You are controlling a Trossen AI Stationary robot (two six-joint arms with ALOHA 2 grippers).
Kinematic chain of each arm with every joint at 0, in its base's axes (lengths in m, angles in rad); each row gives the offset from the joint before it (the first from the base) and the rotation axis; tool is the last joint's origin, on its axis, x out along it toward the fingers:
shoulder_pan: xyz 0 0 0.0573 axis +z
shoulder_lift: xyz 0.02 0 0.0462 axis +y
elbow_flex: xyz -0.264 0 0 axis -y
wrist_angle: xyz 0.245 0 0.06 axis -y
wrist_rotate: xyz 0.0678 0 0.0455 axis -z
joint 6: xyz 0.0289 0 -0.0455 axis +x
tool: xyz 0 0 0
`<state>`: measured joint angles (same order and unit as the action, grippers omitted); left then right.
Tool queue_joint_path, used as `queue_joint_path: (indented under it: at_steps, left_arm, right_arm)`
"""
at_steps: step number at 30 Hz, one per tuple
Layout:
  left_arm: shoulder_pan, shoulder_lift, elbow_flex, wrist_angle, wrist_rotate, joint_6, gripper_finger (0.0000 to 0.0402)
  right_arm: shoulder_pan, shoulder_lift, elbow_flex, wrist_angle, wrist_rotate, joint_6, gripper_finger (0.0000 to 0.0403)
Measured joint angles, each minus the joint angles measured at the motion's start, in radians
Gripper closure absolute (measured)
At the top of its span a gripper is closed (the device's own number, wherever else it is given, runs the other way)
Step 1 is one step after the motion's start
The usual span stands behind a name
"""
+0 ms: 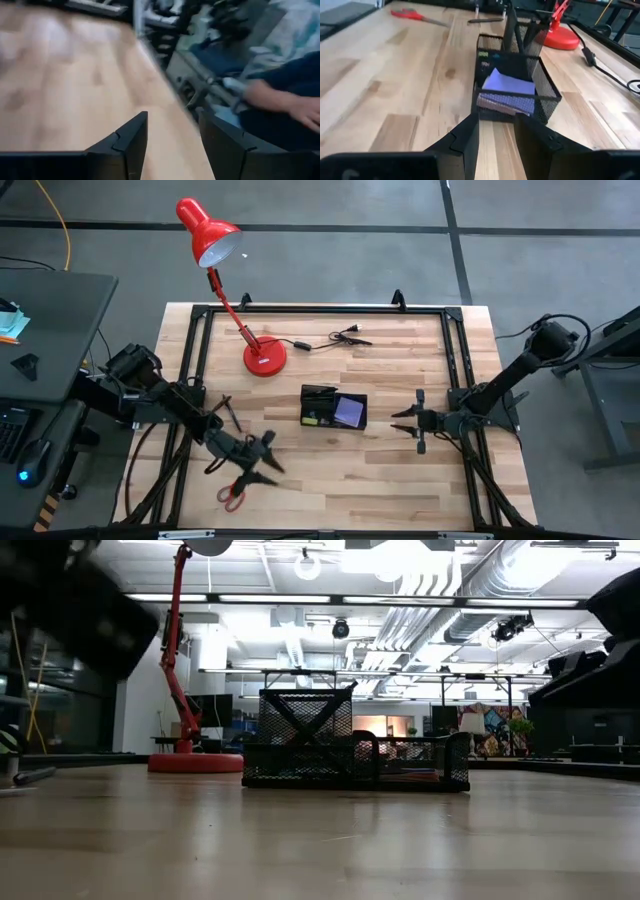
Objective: Pick and place office supplies into organizer
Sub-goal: Put the red scissors into the black desk organizer
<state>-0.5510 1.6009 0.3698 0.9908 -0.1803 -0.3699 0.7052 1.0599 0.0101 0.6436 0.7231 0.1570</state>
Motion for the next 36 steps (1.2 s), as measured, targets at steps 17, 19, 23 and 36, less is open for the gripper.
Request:
queue_joint_path:
  at_steps: [17, 19, 23, 36]
  left_arm:
    - [-0.260, 0.072, 0.305, -0.716, -1.079, -0.677, 0.0236]
    - [-0.287, 0.093, 0.304, -0.770, -1.134, -0.809, 0.0236]
    - [-0.329, 0.148, 0.303, -0.852, -1.160, -1.001, 0.0236]
    - [-0.450, 0.161, 0.304, -1.090, -1.030, -1.005, 0.0236]
  right_arm:
    - [0.000, 0.000, 0.000, -0.063, -0.001, 0.000, 0.0288]
    - [0.000, 0.000, 0.000, -0.069, 0.000, 0.000, 0.0288]
    - [0.000, -0.001, 0.000, -0.072, -0.001, 0.000, 0.0288]
    - [0.000, -0.001, 0.000, -0.079, -0.001, 0.000, 0.0288]
